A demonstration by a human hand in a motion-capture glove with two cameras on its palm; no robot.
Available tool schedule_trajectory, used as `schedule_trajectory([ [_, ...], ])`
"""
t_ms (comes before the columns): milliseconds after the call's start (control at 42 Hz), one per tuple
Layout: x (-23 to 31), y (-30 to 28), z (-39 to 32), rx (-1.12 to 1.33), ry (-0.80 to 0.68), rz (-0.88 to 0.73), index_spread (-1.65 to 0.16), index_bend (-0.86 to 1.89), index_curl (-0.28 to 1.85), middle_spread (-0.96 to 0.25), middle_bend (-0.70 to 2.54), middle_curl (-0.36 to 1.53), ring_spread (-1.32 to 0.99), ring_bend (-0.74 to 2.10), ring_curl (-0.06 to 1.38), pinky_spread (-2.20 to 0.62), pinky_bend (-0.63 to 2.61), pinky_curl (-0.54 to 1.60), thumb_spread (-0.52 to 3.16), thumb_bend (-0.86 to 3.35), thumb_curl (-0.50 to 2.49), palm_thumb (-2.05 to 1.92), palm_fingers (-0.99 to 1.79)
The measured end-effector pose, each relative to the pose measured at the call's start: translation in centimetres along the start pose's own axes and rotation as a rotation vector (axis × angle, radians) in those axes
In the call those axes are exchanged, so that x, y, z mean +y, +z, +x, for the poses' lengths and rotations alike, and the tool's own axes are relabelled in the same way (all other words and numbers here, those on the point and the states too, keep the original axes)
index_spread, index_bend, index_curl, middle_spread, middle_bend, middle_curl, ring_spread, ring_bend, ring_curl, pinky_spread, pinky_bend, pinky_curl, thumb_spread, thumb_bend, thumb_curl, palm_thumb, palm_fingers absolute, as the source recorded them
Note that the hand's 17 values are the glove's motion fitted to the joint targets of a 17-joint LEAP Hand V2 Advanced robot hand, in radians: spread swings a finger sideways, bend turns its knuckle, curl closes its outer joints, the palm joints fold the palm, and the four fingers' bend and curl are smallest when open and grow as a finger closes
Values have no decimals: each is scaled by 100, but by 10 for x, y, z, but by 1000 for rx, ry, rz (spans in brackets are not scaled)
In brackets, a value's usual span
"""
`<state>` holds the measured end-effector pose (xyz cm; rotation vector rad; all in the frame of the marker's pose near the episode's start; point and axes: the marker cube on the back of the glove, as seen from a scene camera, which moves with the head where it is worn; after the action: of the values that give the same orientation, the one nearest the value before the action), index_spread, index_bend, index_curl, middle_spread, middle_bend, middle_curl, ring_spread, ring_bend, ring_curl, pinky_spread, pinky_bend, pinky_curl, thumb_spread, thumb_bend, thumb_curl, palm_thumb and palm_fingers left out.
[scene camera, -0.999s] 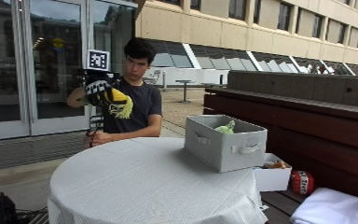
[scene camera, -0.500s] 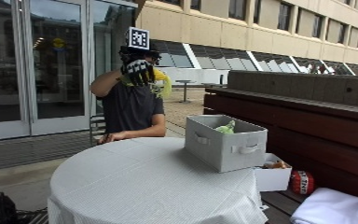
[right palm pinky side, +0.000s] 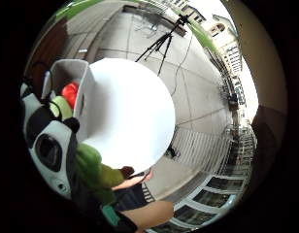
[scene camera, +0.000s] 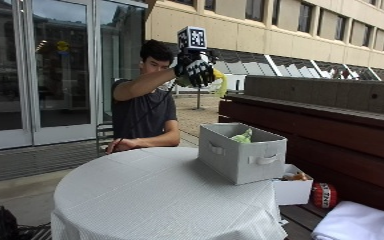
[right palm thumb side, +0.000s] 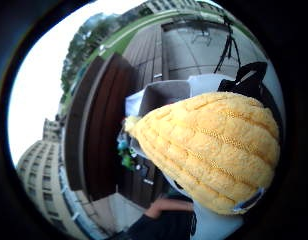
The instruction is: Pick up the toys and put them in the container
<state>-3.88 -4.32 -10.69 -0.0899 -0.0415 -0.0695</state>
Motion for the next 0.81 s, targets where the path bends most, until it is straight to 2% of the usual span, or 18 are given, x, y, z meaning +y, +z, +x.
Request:
schedule_trajectory([
  [48, -5, 4, -13, -1, -68, 32, -44, 16, 69, -40, 82, 57, -43, 112, 43, -47, 78, 37, 72, -1, 93, 63, 114],
  [143, -16, 10, -41, -1, -89, 37, -44, 15, 69, -40, 82, 57, -42, 112, 43, -47, 78, 37, 72, -2, 94, 63, 114],
  [404, -37, 22, -99, -67, -83, 39, -44, 15, 70, -40, 82, 57, -42, 113, 43, -47, 79, 36, 74, -1, 95, 64, 114],
  [690, -59, 74, -129, -85, -80, -32, -43, 14, 70, -40, 82, 58, -42, 111, 43, -46, 80, 37, 77, -2, 95, 63, 110],
  [761, -59, 86, -130, -58, -86, -76, -42, 9, 67, -40, 83, 58, -42, 110, 42, -43, 81, 37, 89, -10, 86, 43, 104],
  [809, -56, 92, -129, -56, -97, -121, -40, 3, 64, -38, 77, 56, -41, 108, 41, -41, 87, 39, 96, -15, 78, 25, 88],
])
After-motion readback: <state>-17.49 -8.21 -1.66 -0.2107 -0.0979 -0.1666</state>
